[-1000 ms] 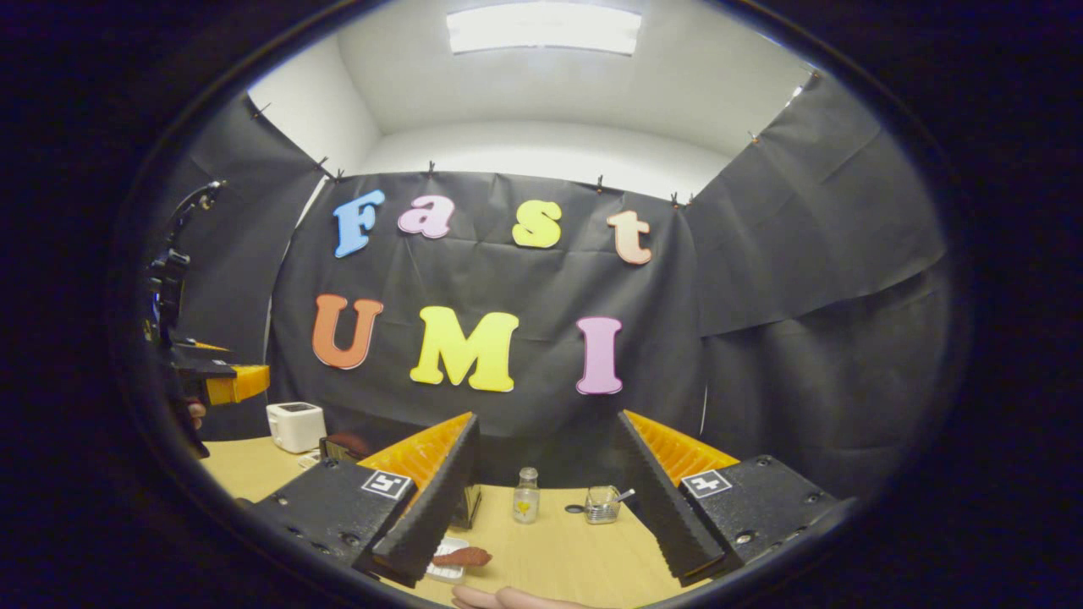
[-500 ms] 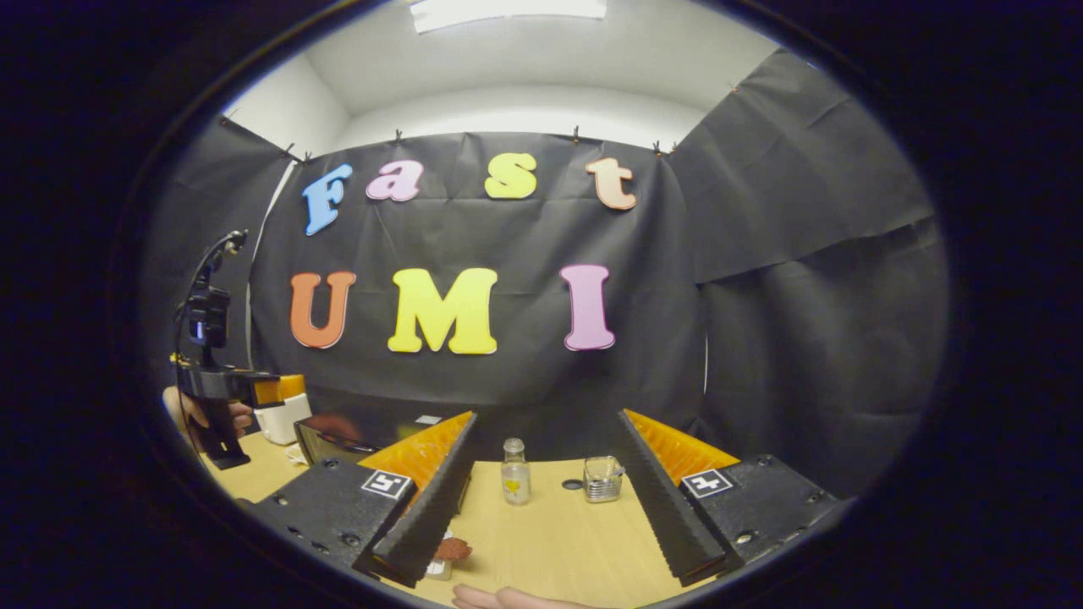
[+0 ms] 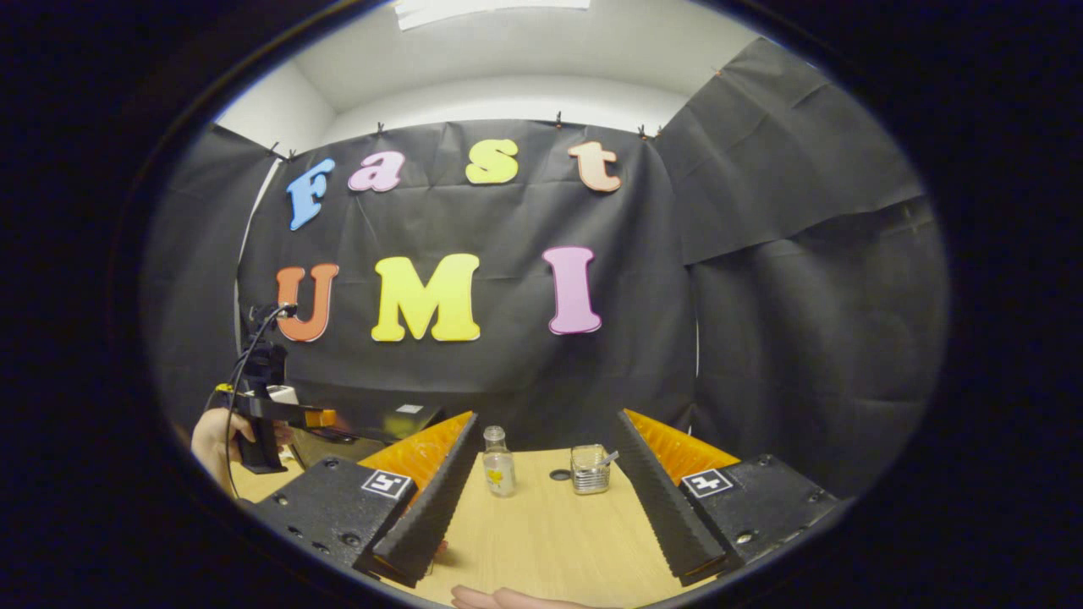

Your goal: Open the electric oven with the left hand, put the food in, and close the electric oven.

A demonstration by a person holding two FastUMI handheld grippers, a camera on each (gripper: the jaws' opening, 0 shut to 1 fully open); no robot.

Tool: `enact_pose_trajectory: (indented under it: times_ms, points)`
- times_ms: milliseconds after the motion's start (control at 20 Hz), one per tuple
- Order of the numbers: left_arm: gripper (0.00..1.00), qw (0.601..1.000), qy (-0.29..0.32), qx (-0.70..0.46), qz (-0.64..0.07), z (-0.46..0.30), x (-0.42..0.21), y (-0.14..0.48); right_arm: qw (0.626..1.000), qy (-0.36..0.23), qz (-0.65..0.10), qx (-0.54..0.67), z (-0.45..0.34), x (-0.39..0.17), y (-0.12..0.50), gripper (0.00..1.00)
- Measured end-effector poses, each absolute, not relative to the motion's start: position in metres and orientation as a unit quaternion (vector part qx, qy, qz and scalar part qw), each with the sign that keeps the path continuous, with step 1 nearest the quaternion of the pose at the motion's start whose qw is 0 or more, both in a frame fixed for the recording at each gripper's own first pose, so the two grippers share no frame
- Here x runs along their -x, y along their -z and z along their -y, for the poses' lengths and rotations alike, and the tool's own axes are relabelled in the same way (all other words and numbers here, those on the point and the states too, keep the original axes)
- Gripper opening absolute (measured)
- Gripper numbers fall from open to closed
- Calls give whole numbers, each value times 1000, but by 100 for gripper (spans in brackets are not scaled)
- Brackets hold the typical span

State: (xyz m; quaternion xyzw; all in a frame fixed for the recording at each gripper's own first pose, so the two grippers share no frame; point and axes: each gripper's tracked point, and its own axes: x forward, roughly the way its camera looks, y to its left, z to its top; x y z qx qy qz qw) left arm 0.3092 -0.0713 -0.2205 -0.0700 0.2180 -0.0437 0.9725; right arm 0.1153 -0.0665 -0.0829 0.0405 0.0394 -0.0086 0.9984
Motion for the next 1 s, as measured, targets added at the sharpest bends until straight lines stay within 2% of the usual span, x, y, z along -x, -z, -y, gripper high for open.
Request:
enact_pose_trajectory:
  times_ms: [300,350,400,900,950,1000]
  points:
    - [94,974,55,17,-219,76,-305,230,997,18,-54,-44,74,-111,93,100]
    - [95,975,61,18,-214,76,-304,228,997,17,-54,-46,73,-109,93,97]
    - [95,974,61,17,-218,77,-297,229,997,18,-55,-47,73,-108,94,100]
    - [96,976,61,20,-209,76,-285,229,997,7,-66,-37,61,-99,104,100]
    - [96,976,61,20,-207,75,-282,230,997,7,-67,-36,61,-98,104,97]
    - [96,977,62,21,-205,75,-276,230,997,8,-68,-34,61,-99,107,100]
